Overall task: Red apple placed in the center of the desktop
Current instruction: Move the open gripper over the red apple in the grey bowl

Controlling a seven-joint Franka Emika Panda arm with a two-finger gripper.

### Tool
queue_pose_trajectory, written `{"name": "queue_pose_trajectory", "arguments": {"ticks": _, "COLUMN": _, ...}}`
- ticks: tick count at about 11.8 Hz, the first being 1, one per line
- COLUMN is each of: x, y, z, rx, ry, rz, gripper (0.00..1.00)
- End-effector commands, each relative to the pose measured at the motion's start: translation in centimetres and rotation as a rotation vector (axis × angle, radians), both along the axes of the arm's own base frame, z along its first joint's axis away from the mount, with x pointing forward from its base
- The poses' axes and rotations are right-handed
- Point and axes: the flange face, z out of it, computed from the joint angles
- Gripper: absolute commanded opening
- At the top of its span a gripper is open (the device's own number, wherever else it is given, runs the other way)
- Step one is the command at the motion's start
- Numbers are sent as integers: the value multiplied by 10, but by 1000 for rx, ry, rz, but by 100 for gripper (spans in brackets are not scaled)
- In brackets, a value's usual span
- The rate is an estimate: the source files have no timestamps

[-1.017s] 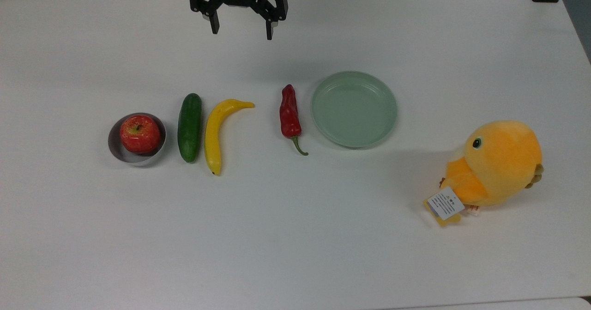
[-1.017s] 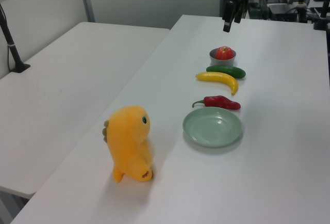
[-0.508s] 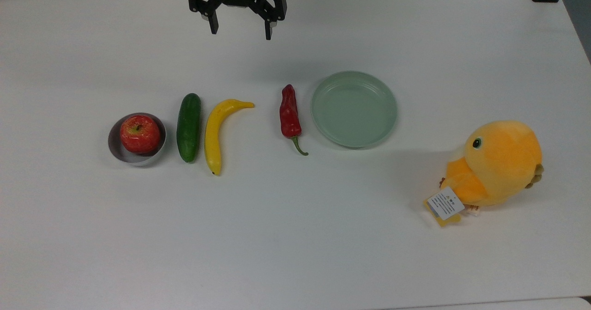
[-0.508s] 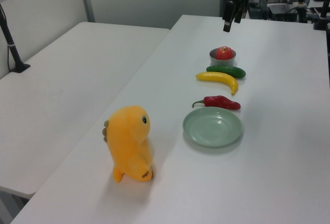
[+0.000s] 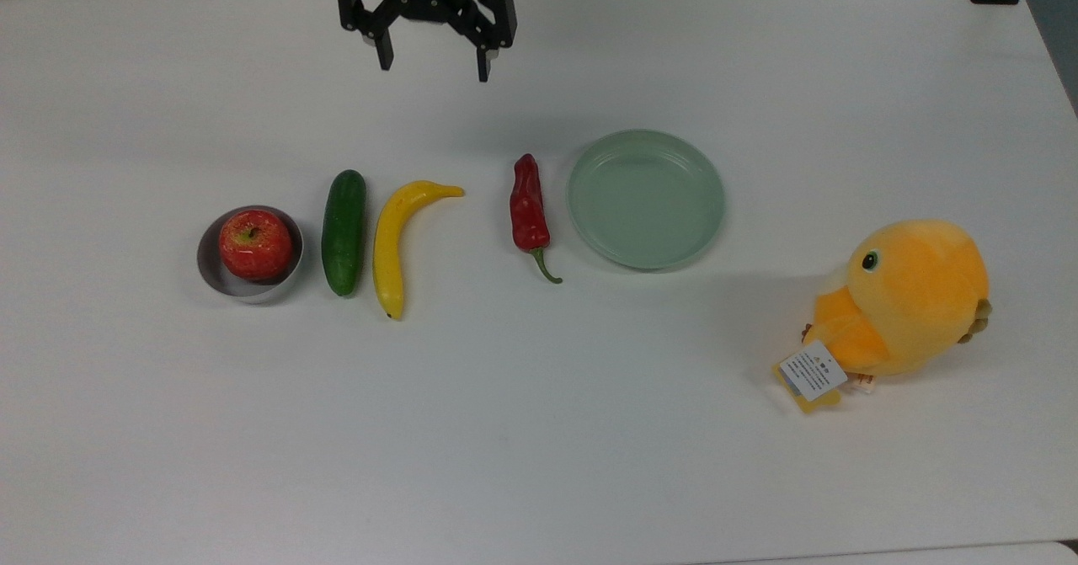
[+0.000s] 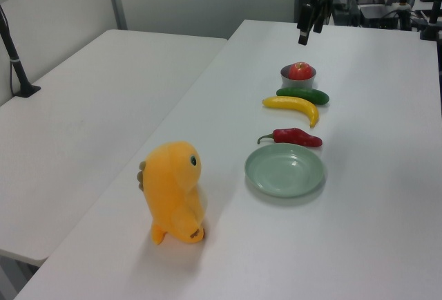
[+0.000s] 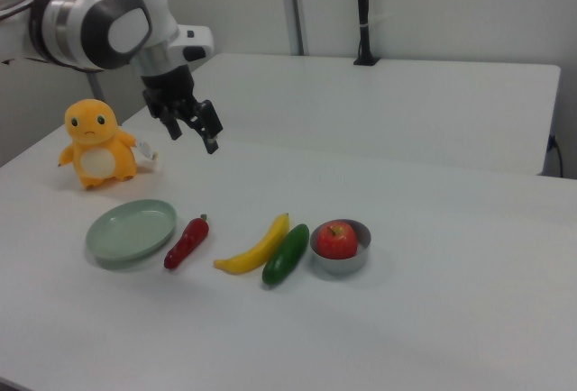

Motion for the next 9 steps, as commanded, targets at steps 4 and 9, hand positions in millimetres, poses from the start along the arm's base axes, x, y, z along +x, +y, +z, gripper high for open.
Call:
{"name": "queue_pose_trajectory", "arguments": {"ticks": 4, "x": 48, "y": -69, "z": -36, "rx": -46, "ry": -154, "rz": -14, "gripper": 100}}
{"name": "queue_pose_trajectory", "arguments": {"ticks": 9, "x": 56, "y": -112, "z": -59, "rx": -85, "ry": -165, "rz": -59, "gripper": 100}}
